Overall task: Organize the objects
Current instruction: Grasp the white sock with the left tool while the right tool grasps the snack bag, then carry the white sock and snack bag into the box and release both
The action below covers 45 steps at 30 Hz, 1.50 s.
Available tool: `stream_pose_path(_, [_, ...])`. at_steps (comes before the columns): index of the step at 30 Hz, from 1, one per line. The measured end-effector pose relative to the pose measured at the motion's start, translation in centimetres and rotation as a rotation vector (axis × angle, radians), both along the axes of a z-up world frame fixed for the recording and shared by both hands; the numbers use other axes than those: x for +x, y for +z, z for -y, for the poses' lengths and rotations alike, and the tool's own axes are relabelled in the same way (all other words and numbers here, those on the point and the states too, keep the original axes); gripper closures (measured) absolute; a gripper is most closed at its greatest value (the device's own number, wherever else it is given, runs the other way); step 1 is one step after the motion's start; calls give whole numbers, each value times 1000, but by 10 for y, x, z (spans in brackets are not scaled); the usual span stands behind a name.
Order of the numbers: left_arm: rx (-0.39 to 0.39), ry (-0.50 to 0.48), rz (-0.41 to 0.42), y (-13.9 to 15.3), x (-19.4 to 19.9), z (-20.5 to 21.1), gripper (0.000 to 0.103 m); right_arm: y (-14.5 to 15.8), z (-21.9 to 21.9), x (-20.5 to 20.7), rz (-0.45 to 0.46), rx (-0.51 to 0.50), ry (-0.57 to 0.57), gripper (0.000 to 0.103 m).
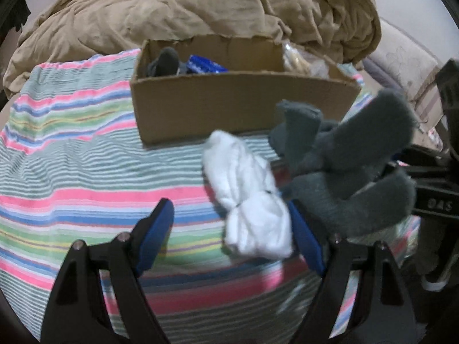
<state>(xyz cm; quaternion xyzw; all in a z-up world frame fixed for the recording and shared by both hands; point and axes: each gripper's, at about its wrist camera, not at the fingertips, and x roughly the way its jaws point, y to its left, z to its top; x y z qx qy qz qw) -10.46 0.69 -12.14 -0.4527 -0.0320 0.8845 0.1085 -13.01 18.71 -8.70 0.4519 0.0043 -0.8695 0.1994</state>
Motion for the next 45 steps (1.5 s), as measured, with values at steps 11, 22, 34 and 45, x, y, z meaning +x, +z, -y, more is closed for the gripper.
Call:
stream_pose_path(11, [-32, -31, -66, 0, 5, -8, 43, -15, 15, 1, 32, -2, 66, 53])
stream_pose_path(22, [-15, -58, -116, 18, 19, -10, 62, -4, 12, 12, -23, 48, 66, 57])
stream_pose_path(34, [19, -59, -180, 51, 36, -1, 62, 28, -19, 20, -120, 43, -16, 57])
stream_pose_path(45, [53, -33, -273, 92, 39, 12, 61, 63, -32, 20, -217, -6, -66, 57])
